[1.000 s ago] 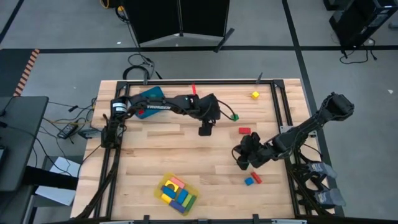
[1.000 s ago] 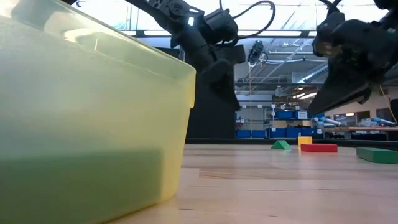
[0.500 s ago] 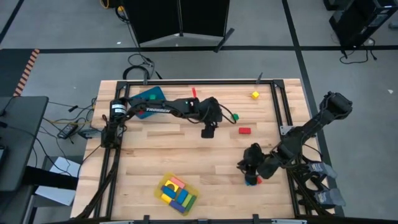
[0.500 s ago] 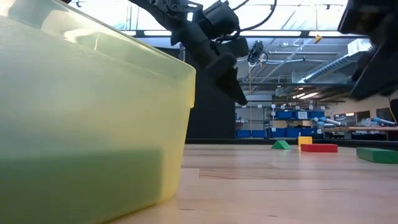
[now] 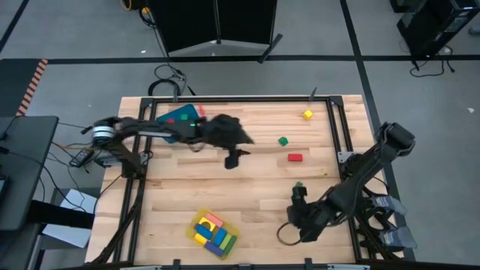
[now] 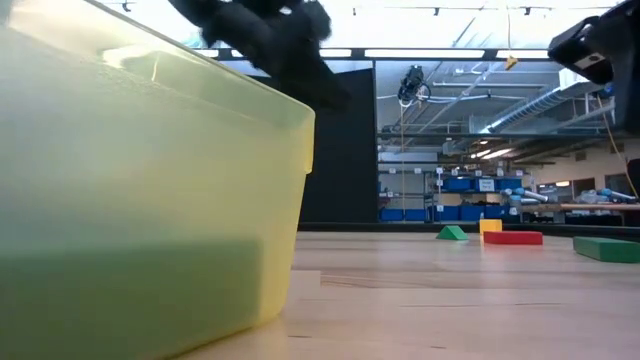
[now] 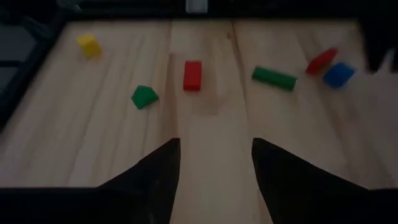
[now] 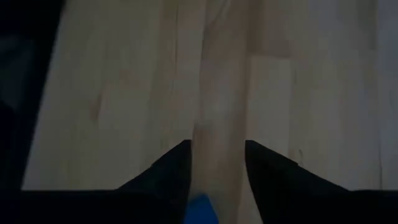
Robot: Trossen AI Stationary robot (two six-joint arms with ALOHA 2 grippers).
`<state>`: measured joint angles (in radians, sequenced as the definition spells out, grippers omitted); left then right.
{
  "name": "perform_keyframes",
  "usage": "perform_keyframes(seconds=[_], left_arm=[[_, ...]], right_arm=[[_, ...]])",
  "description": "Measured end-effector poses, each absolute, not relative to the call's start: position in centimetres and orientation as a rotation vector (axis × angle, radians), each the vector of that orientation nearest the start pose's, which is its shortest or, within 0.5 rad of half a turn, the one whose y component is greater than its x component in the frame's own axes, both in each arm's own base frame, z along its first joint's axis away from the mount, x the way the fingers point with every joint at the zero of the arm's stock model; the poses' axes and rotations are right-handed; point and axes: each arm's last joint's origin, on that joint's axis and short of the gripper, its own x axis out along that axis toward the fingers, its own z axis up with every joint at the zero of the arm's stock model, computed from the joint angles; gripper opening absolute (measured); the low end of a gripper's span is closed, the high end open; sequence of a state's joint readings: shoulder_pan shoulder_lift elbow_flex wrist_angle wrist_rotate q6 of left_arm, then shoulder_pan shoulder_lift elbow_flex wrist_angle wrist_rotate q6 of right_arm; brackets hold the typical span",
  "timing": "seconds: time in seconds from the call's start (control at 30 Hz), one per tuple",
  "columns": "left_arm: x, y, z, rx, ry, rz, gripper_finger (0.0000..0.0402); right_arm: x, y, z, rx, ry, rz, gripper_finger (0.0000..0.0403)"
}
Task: Sort blocks by size
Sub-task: Put the small blue block into the blue bin
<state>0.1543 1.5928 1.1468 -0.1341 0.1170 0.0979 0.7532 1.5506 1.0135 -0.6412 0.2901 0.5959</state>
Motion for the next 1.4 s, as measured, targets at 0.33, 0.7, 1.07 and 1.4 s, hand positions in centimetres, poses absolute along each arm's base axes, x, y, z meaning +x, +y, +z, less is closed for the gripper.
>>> perform_keyframes(seconds=[0.33, 0.7, 1.07, 1.4], left_arm=[[26.7, 2.7, 27.2, -0.102, 0.397, 0.083, 0.0206], [23.5, 1.3, 25.6, -0.158, 0.319, 0.123, 0.0206], [23.4, 0.7, 25.1, -0.161, 0.341, 0.102, 0.0206], [23.2, 0.6, 25.2, -0.178, 0.341, 0.1, 0.0206]], right_arm=[[22.5, 21.8, 19.7, -0.269, 1.417, 0.154, 0.0307], [23.0, 21.8, 16.7, -0.29, 1.507, 0.176, 0.0298], [22.8, 21.2, 14.9, -0.215, 1.537, 0.224, 0.0241], [23.7, 20.6, 14.9, -0.192, 1.51, 0.207, 0.0141]])
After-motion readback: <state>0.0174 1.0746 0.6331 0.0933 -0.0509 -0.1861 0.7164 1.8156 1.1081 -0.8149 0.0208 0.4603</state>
